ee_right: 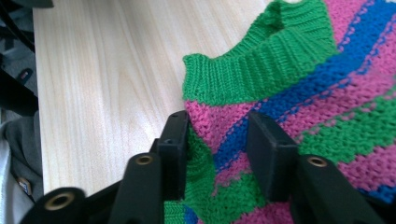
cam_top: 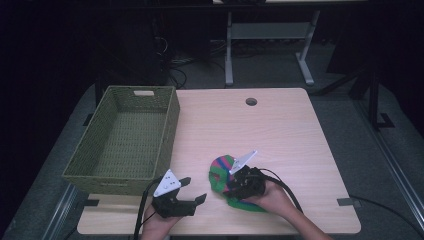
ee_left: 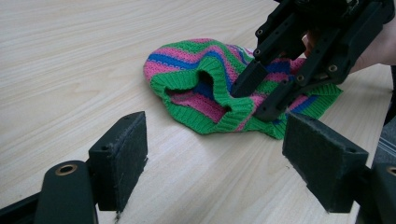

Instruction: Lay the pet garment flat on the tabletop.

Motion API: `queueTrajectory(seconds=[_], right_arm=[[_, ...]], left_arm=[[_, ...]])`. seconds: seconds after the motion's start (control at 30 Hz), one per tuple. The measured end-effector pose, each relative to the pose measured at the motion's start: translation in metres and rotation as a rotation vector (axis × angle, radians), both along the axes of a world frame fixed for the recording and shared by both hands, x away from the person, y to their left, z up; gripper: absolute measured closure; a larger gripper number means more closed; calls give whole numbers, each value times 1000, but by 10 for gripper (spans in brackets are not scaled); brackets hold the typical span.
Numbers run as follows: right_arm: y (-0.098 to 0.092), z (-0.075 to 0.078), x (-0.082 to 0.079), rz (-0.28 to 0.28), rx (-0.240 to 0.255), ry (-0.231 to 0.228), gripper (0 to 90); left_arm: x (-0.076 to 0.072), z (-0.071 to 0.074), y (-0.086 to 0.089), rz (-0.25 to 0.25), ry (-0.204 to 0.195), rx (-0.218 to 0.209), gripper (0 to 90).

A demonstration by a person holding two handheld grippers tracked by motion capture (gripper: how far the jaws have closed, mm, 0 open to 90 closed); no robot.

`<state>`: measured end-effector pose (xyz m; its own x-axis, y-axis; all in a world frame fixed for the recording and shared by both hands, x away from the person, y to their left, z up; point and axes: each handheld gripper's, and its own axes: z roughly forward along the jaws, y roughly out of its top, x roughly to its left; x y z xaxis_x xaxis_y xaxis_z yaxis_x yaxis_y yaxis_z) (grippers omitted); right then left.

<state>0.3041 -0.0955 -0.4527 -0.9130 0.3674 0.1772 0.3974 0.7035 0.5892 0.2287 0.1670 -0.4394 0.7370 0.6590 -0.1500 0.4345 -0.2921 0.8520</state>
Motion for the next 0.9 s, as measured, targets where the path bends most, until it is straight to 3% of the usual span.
queueTrajectory(seconds=[0.17, 0.27, 0.37, 0.63, 0.77, 0.83, 0.9], right_arm=[[-1, 0, 2, -10, -3, 1, 676], [-2, 2, 3, -20, 8, 37, 705], [-3, 7, 4, 2, 27, 39, 773], [-11, 16, 5, -14, 65, 63, 807], [-17, 31, 6, -24, 84, 44, 814], [-23, 46, 8, -32, 112, 27, 815], [-28, 52, 11, -30, 131, 19, 815]], left_arm=[[0, 0, 0, 1, 1, 0, 218], [0, 0, 0, -1, 3, 1, 218], [0, 0, -1, -1, 4, 3, 218], [0, -1, -2, -5, 4, 1, 218], [-1, -1, -5, -10, 0, 3, 219], [1, -1, -6, -15, -1, 8, 220], [2, -1, -8, -35, 4, 13, 263]])
